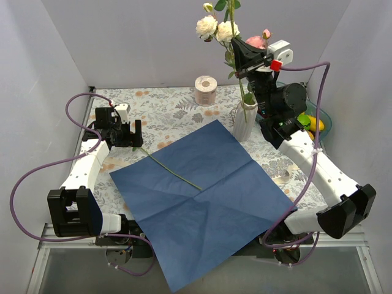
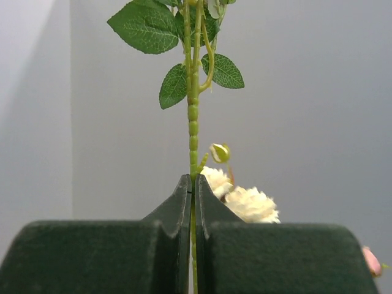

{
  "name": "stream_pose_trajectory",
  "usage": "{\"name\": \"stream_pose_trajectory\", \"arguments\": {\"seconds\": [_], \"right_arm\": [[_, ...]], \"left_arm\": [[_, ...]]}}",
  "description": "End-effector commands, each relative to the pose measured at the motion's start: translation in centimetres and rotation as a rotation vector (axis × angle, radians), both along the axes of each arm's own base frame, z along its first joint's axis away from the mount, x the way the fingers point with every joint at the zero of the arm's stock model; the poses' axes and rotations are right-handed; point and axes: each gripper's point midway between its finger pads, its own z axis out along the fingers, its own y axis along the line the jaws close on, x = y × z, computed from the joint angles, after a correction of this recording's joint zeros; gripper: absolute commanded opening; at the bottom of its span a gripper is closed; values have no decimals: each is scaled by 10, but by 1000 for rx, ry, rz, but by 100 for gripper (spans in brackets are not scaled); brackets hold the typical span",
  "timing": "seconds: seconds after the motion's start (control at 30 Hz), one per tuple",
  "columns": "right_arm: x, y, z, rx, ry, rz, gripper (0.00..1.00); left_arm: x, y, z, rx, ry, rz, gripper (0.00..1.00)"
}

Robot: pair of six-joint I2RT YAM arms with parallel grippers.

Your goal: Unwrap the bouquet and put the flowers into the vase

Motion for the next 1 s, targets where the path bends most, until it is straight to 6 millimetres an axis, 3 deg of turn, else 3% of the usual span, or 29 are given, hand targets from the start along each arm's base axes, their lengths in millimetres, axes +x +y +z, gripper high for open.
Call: {"name": "stream_pose_trajectory", "arguments": {"seconds": [0.0, 0.03, 0.07, 0.2, 0.37, 0.63, 0.97], "right_arm": [[11, -34, 1, 62, -123, -118, 1], [2, -44, 12, 93, -211, -150, 1], [7, -46, -1, 86, -211, -165, 1], [18, -61, -2, 117, -244, -180, 1], [16, -65, 7, 129, -319, -183, 1], [34, -76, 22, 161, -336, -186, 1], [63, -91, 7, 176, -315, -205, 1]], "left_arm": [[-1, 0, 8, 12, -34, -14, 98], [0, 0, 8, 11, -38, -16, 98], [0, 0, 8, 10, -36, -18, 98], [-2, -6, 10, -13, -42, -59, 98], [-5, -9, 8, -15, -39, -88, 98], [-6, -8, 3, -17, -35, -101, 98], [-1, -12, 9, -37, -23, -133, 98]]}}
